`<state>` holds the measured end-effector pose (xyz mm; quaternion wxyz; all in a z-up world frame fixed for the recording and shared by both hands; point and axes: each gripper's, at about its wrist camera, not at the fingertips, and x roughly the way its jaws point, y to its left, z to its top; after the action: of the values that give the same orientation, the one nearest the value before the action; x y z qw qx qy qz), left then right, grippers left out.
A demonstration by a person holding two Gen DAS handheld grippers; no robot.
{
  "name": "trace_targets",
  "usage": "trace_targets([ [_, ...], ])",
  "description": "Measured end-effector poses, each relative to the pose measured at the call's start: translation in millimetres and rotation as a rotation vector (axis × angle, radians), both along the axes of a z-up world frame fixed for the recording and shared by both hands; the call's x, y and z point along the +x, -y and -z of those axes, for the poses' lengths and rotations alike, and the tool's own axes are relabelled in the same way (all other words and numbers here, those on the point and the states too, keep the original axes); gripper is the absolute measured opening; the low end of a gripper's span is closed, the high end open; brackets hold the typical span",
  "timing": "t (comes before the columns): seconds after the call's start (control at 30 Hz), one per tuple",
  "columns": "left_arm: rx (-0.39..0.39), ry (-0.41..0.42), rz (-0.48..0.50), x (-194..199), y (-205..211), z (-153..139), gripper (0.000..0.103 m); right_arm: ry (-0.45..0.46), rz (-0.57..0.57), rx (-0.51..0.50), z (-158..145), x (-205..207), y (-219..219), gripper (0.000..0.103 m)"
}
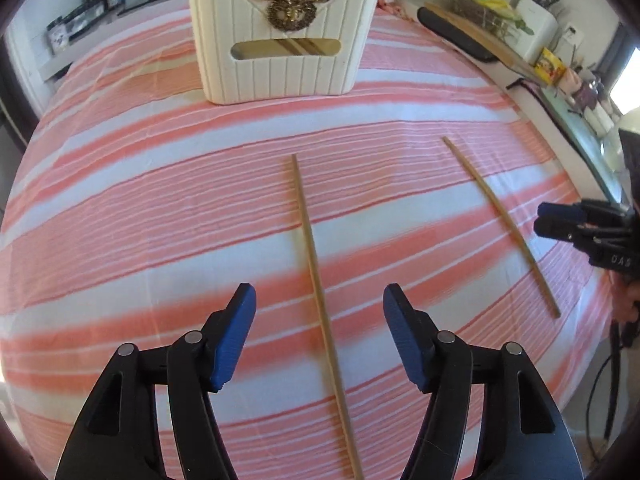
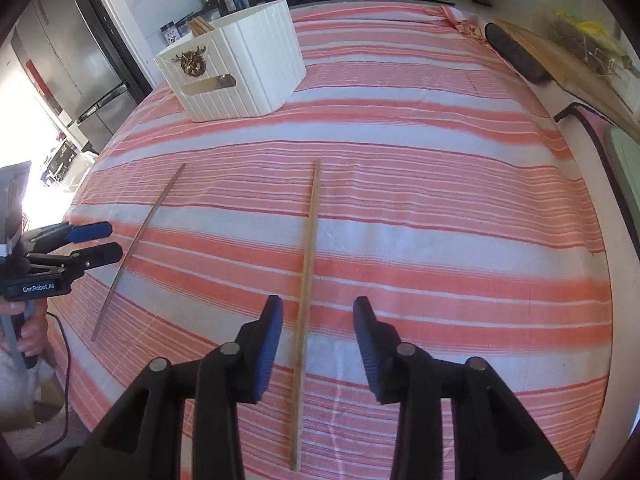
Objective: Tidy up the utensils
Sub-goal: 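Grasp another chopstick with the left tool while the right tool regrasps its chopstick, then lift both chopsticks over the white holder and open both tools to drop them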
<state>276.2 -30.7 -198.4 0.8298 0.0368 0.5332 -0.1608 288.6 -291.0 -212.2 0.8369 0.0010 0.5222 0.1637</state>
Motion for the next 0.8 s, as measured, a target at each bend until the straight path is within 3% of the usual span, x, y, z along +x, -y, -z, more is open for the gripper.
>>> trace_targets([
  [0.17, 0.080, -0.048, 0.016, 42, 8, 19, 0.068, -0.077, -0.055, -0.048, 10, 37, -23, 0.039],
  [0.3, 0.138, -0.039, 0.035, 60, 18, 21, 0.063, -0.075, -0.074, -0.122, 23, 67, -46, 0.040],
  [0.37, 0.127, -0.030, 0.034, 64, 21, 18, 0.021, -0.059, -0.078, -0.138, 22, 82, -56, 0.037],
  [0.4, 0.124, -0.027, 0.035, 66, 23, 18, 0.009, -0.059, -0.074, -0.133, 23, 89, -59, 0.030],
  [0.43, 0.115, -0.027, 0.032, 67, 23, 17, 0.005, -0.047, -0.065, -0.141, 22, 94, -62, 0.020],
  [0.47, 0.107, -0.022, 0.023, 67, 23, 16, 0.004, -0.041, -0.059, -0.153, 22, 98, -64, 0.007],
  [0.6, 0.029, 0.058, -0.020, 57, 9, -8, 0.004, 0.006, -0.033, -0.070, 5, 95, -59, 0.006],
  [0.8, -0.138, 0.246, -0.038, 10, -19, -90, 0.003, 0.252, -0.028, 0.093, -82, 40, -42, 0.006],
])
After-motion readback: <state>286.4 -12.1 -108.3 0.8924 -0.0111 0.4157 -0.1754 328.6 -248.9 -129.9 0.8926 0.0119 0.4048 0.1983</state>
